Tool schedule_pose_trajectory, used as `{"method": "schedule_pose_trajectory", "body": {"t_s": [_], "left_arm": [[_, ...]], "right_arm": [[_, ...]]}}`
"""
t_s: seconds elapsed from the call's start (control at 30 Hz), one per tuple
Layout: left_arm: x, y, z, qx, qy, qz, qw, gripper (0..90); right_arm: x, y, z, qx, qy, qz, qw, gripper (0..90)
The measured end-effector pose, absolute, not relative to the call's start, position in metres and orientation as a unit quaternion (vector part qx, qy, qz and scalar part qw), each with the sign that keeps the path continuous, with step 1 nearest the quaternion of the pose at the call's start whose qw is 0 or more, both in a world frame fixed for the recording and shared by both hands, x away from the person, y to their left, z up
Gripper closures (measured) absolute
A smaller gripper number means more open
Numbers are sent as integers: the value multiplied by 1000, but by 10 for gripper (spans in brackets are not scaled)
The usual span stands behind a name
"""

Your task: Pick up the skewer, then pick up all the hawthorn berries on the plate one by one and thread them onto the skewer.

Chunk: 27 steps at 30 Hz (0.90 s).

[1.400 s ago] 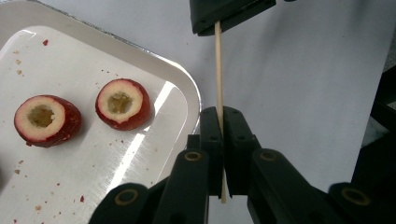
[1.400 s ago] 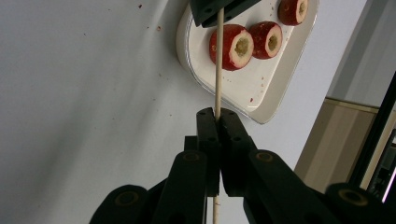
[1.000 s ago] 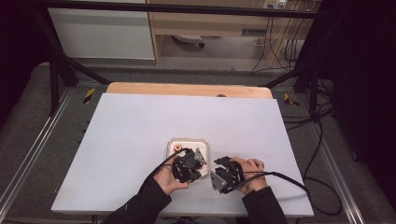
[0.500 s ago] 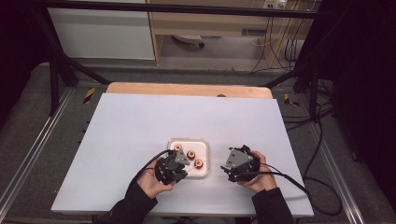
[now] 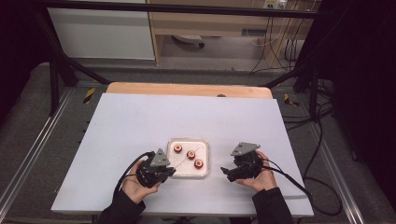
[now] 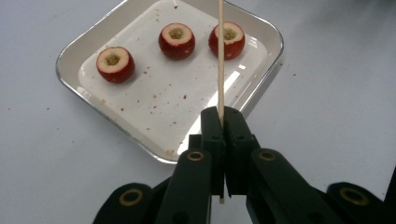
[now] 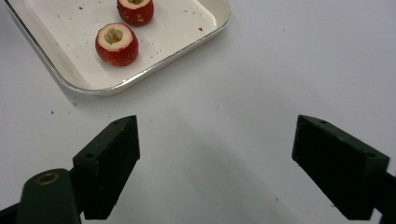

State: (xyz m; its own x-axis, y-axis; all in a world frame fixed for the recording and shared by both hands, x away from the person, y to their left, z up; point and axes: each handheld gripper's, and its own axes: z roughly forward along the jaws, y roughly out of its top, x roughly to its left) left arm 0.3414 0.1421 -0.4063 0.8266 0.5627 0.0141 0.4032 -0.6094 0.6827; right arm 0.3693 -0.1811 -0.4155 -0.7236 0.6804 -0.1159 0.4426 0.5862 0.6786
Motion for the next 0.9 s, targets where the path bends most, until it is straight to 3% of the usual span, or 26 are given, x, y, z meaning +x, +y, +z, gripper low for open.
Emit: {"method": "schedule_pose_trajectory", "body": {"t_s": [0.3, 0.9], "left_arm": [[338, 165, -413, 867, 299, 123, 379, 883], [337, 180, -419, 848, 318, 125, 406, 883]], "right_arm": [[378, -173, -407, 365, 863, 317, 145, 41], [390, -125, -394, 366, 863, 337, 88, 19]]}}
